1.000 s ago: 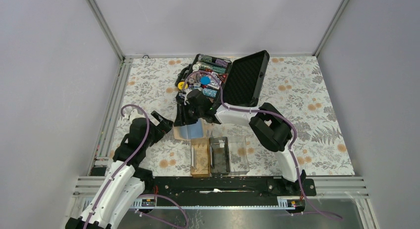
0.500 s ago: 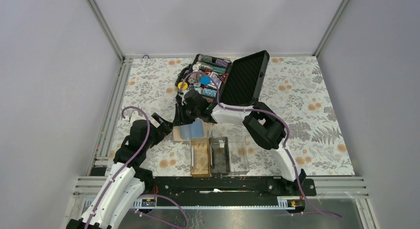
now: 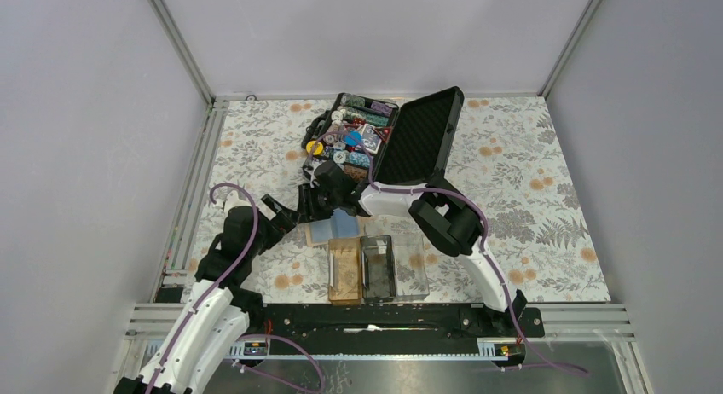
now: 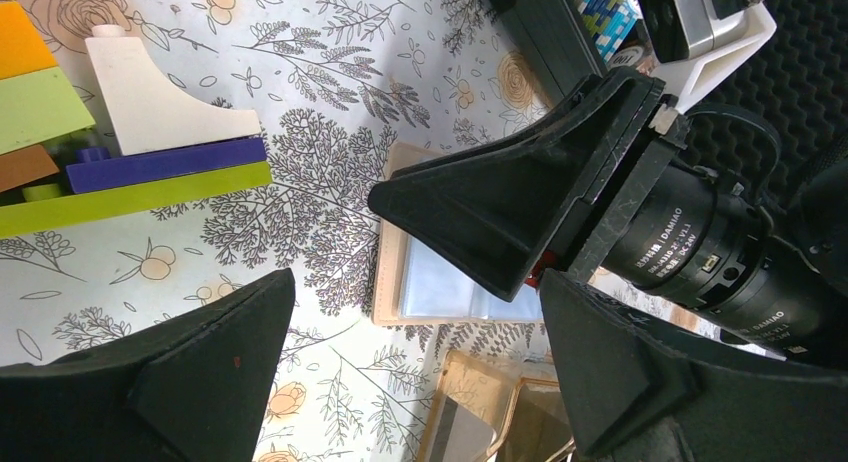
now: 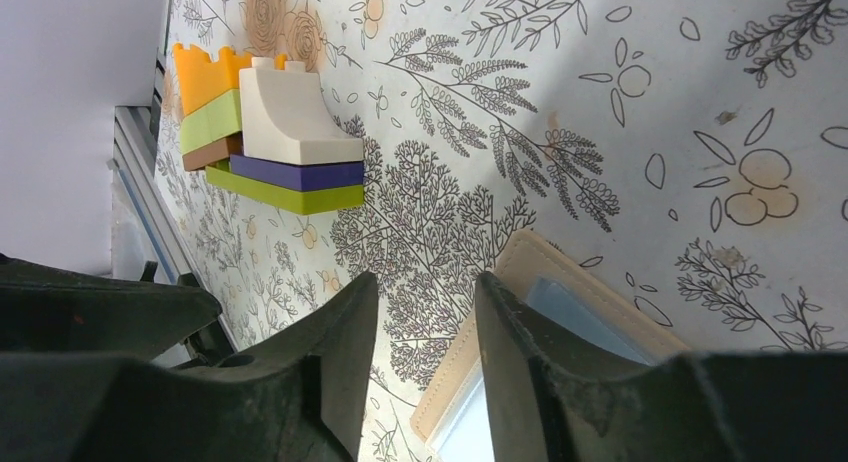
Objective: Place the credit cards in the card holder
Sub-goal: Open the card holder at the center of the board, then pick up the credit card from the storage box, then insert the credit card into the card holder.
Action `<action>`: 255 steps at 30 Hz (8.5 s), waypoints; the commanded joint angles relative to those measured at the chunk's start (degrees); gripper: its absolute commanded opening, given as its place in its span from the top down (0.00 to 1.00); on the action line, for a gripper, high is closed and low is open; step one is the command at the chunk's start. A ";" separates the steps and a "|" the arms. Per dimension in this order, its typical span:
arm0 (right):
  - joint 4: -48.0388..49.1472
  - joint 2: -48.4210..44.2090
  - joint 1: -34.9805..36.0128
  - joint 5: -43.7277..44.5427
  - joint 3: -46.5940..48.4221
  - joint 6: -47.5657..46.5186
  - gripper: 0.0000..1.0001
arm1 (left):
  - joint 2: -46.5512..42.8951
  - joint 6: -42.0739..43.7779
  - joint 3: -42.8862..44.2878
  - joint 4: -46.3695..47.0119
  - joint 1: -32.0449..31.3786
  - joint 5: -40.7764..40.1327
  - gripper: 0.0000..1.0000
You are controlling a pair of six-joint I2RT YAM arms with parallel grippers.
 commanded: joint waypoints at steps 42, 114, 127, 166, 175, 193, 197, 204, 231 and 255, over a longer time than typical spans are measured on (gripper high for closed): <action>-20.16 -66.55 -5.31 26.49 -40.94 -4.89 0.08 | 12.43 13.34 15.47 -2.10 3.05 8.42 0.01; -28.65 -59.05 7.90 27.34 -46.29 18.51 0.54 | 16.87 9.72 4.19 11.15 2.64 13.07 0.01; -31.35 -60.33 8.00 28.86 -45.33 18.78 0.68 | 17.12 9.72 4.28 11.19 2.64 13.06 0.01; -53.52 -64.55 8.08 40.05 -32.30 15.45 1.00 | 19.32 9.42 4.37 12.82 2.64 14.72 0.01; -53.88 -66.90 8.08 43.01 -26.90 10.43 1.00 | 23.82 9.04 4.65 15.66 2.64 16.77 0.01; -15.99 -49.28 -2.89 25.92 -26.40 -5.09 1.00 | 33.63 7.97 2.96 23.90 2.56 21.16 0.24; -11.98 -45.95 -4.28 23.10 -28.49 -3.79 1.00 | 35.49 7.88 2.83 24.84 2.40 21.53 0.32; -4.54 -39.18 -5.47 20.87 -29.60 -2.40 1.00 | 37.92 7.96 3.20 25.21 2.29 21.20 0.43; 8.41 -25.46 -5.59 6.56 -32.04 5.39 1.00 | 39.99 4.14 -0.63 30.36 2.29 14.10 1.00; 5.47 -19.11 -5.57 11.52 -28.51 5.05 1.00 | 40.38 4.97 -1.00 30.65 2.29 15.92 1.00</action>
